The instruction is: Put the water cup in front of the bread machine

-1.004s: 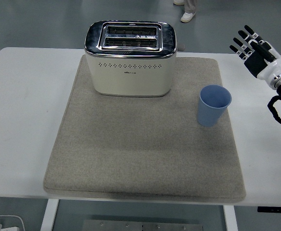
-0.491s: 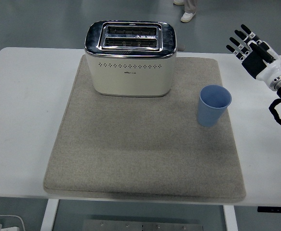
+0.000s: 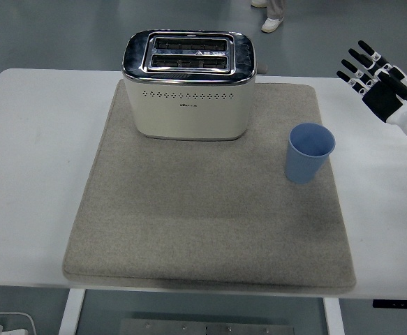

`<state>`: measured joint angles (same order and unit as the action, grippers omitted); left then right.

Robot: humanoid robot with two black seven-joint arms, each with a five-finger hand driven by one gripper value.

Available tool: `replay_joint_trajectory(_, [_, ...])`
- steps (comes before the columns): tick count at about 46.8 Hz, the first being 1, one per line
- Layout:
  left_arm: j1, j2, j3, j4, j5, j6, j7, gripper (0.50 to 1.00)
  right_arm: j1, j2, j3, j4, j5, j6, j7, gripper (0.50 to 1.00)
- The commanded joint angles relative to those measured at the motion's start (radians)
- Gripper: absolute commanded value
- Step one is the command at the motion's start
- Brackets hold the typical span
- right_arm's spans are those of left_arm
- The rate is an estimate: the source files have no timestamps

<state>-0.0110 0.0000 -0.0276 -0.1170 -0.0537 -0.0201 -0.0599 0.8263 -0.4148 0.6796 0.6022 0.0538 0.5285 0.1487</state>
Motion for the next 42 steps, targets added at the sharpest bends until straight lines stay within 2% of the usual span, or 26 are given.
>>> replay_joint_trajectory(1, [0.0,0.0,0.0,0.0,0.0,0.0,0.0,1.0,-0.003,-0.013,-0.002,-0.001,-0.005,0.027,0.0,0.93])
replay_joint_trajectory(11, [0.0,0.0,0.0,-0.001,0.0,-0.001,0.0,1.0,-0.026,-0.028,0.0,-0.001,-0.051,0.082,0.002,0.93])
replay_joint_trajectory(23, [0.0,0.0,0.0,-0.001,0.0,0.0,0.0,1.0,-0.047,-0.056,0.0,-0.001,-0.092,0.082,0.005,0.932])
replay_joint_trajectory(34, [0.0,0.0,0.0,0.0,0.0,0.0,0.0,1.0,-0.056,-0.081,0.0,0.002,-0.15,0.082,0.057,0.93])
replay_joint_trajectory(42, [-0.001,0.0,0.0,0.0,0.0,0.0,0.0,1.0,-0.062,-0.082,0.004,0.007,-0.186,0.082,0.063,0.93])
